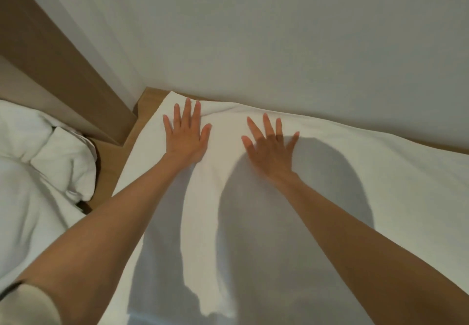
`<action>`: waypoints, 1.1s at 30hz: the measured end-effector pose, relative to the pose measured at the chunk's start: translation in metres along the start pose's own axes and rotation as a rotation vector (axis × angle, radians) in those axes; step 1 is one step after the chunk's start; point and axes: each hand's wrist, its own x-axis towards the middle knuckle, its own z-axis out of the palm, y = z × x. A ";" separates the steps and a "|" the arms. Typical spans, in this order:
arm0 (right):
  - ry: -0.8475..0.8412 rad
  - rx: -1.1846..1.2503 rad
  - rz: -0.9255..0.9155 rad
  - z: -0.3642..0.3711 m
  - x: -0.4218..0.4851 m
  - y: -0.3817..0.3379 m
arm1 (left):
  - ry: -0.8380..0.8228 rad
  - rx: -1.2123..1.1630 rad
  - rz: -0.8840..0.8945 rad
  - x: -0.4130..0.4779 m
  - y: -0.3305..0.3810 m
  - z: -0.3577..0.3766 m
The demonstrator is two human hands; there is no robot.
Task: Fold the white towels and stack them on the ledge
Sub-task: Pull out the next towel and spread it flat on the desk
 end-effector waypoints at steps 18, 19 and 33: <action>0.084 -0.155 0.059 0.016 0.002 -0.002 | -0.032 -0.091 -0.015 0.027 -0.026 0.007; 0.069 -0.161 0.057 0.016 0.002 -0.002 | -0.051 -0.099 -0.011 0.027 -0.027 0.006; 0.213 0.015 0.005 -0.040 -0.069 -0.051 | 0.081 -0.402 0.091 -0.068 -0.018 -0.047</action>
